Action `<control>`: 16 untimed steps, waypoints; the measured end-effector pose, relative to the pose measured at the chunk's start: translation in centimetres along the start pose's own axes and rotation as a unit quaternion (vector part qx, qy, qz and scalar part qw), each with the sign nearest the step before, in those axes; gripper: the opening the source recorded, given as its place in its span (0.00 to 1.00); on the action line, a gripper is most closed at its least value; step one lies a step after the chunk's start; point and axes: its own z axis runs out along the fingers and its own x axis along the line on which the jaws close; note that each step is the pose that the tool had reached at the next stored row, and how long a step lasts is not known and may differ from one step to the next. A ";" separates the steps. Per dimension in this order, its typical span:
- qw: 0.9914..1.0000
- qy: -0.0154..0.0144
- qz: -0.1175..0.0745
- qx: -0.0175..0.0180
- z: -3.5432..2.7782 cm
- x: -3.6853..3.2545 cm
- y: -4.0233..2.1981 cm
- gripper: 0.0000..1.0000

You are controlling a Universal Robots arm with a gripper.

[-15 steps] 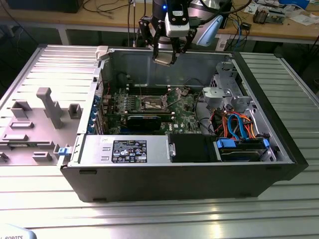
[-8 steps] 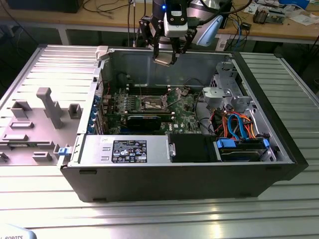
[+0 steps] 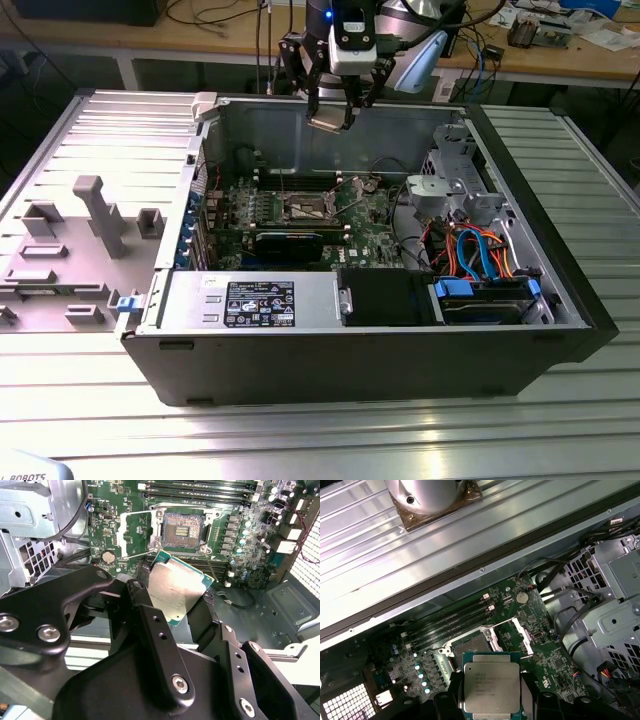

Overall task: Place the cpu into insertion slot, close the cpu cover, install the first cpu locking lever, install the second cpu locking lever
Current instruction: 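Place the cpu into insertion slot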

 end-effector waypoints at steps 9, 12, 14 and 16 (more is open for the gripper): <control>0.999 -0.004 0.036 0.001 0.83 0.03 -0.10 0.54; 0.999 -0.004 0.037 0.001 1.03 0.46 -0.33 0.54; 0.999 -0.004 0.043 0.001 1.18 0.52 -0.37 0.54; 0.998 -0.006 0.055 0.000 1.30 0.53 -0.38 0.54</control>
